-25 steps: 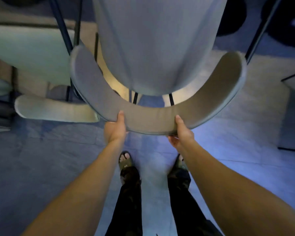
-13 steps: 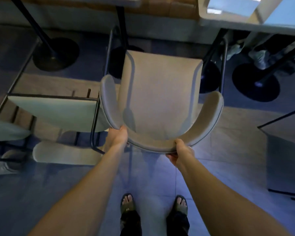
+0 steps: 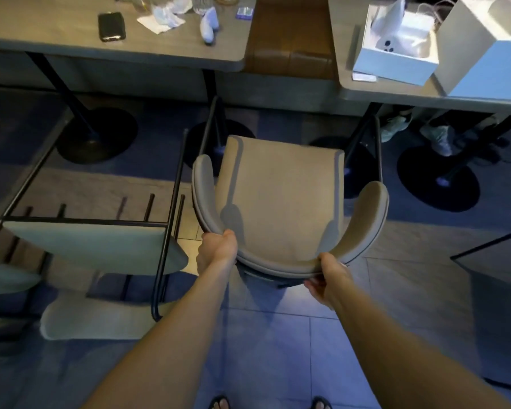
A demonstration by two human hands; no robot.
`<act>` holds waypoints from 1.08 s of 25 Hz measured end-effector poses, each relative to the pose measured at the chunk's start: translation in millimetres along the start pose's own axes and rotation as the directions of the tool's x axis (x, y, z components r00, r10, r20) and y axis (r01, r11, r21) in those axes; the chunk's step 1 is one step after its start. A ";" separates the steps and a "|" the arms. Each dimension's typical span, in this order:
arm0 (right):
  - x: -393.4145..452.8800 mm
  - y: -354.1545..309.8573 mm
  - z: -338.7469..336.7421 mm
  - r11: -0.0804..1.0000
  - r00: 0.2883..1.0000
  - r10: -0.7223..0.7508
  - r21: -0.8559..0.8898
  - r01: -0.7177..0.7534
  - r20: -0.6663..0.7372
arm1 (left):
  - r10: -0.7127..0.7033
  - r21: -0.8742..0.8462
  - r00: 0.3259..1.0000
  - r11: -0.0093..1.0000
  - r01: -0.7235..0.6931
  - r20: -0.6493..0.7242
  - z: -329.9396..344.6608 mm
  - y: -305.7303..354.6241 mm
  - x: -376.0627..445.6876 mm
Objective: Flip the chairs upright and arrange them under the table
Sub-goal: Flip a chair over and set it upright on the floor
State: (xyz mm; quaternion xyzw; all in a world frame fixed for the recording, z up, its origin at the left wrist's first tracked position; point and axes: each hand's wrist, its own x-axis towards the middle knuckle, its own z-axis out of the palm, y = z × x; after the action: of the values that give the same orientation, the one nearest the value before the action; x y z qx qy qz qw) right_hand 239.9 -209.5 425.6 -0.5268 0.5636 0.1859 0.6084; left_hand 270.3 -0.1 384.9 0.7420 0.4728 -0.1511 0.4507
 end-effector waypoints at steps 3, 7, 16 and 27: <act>9.9 -21.5 8.2 0.998 1.000 -0.015 -0.054 0.015 -0.009 | -0.006 -0.025 1.000 1.000 0.006 0.024 -1.3 28.4 -8.3; 19.2 -47.7 18.2 0.993 1.000 -0.023 -0.115 0.023 0.000 | -0.029 -0.070 0.998 0.997 0.033 0.051 -1.0 50.6 -7.4; 34.5 -71.9 37.0 0.977 0.994 -0.060 -0.210 0.039 -0.091 | -0.071 -0.007 0.991 0.997 0.072 0.111 -4.1 68.2 7.4; 27.4 -70.1 44.4 0.978 0.963 -0.163 -0.164 0.129 -0.213 | -0.177 -0.156 0.933 0.960 0.234 0.313 -15.1 77.6 5.2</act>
State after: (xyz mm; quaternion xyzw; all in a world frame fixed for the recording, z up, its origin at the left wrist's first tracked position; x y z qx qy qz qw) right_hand 327.3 -208.1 423.2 -0.6285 0.5730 0.1212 0.5118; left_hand 335.0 3.7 430.6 0.6107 0.4877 -0.2608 0.5668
